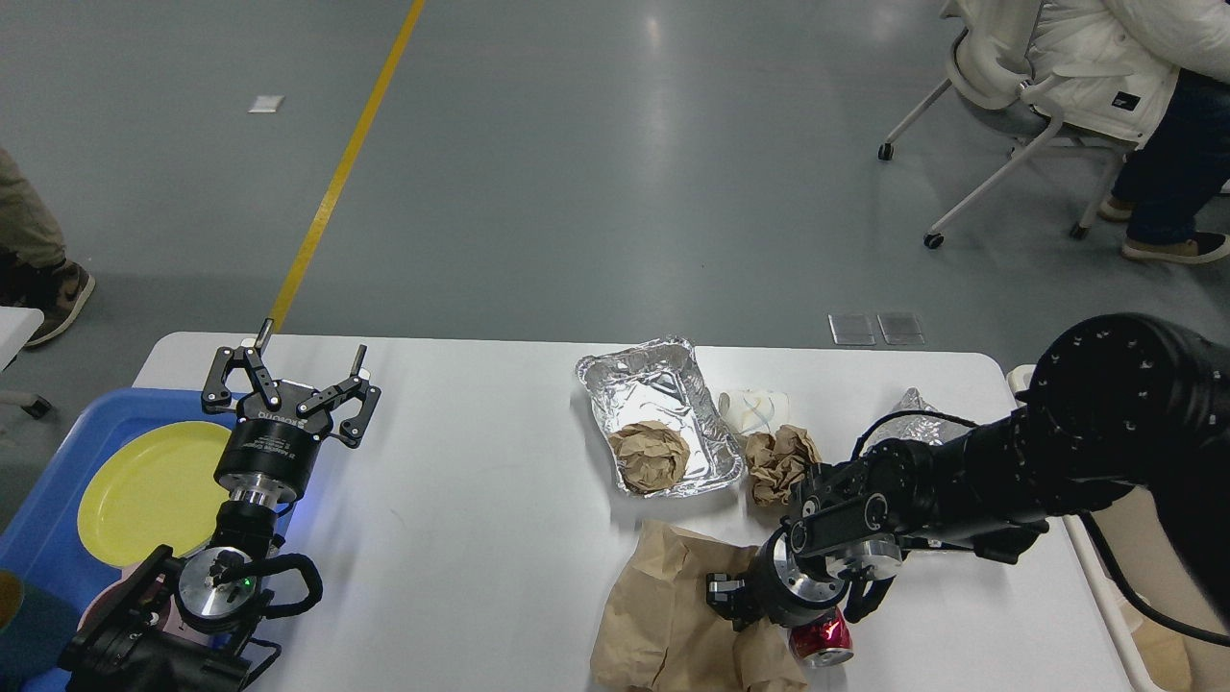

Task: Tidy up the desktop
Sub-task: 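Lift the paper bag and drop it into the white bin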

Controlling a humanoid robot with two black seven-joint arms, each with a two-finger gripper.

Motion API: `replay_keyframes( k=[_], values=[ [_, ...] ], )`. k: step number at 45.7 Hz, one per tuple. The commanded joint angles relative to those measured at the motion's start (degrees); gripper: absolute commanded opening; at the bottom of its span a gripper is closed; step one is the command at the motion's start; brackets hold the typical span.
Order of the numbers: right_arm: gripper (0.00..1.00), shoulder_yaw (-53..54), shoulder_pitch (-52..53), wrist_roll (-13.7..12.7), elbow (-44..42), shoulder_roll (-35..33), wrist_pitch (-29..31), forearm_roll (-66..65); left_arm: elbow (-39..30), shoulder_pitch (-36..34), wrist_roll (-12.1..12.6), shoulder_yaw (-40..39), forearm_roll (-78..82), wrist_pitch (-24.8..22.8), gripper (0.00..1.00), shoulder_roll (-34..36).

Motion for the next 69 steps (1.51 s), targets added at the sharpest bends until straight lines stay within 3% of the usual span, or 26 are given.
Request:
replay_keyframes(
  k=[1,11,34,37,46,54,60,69],
  values=[
    [0.0,-0.2,4.6,0.0,4.7,-0.8,0.2,1.6,0.0,0.1,0.0,0.0,0.0,0.0,0.96,0.0],
    [0.0,-1.0,19.7,0.0,16.4,-6.3,1.3,5.5,0.0,0.0,0.0,0.0,0.0,0.0,0.96,0.0],
    [0.0,-14.2,54.2,0.9,24.6,-18.5,27.4,6.3,0.0,0.1,0.0,-0.1,0.0,0.0,0.96,0.0],
    [0.0,-16.4,55.6,1.6,25.5,-18.4,28.5,6.3,0.0,0.1,0.0,0.0,0.0,0.0,0.96,0.0],
    [0.0,-22.1,56.4,7.9,26.5,-18.2,28.2,6.3,0.0,0.1,0.0,0.0,0.0,0.0,0.96,0.0],
    [0.0,-26.3,56.3,8.1,25.4,-18.9,27.4,6.4,0.0,0.1,0.0,0.0,0.0,0.0,0.96,0.0],
    [0.0,-35.8,54.4,8.2,22.0,-20.6,23.0,6.7,0.0,0.1,0.0,0.1,0.0,0.0,0.96,0.0],
    [0.0,-39.2,41.4,8.0,7.2,-34.7,20.1,6.5,0.0,0.1,0.0,0.1,0.0,-0.1,0.96,0.0]
  ],
)
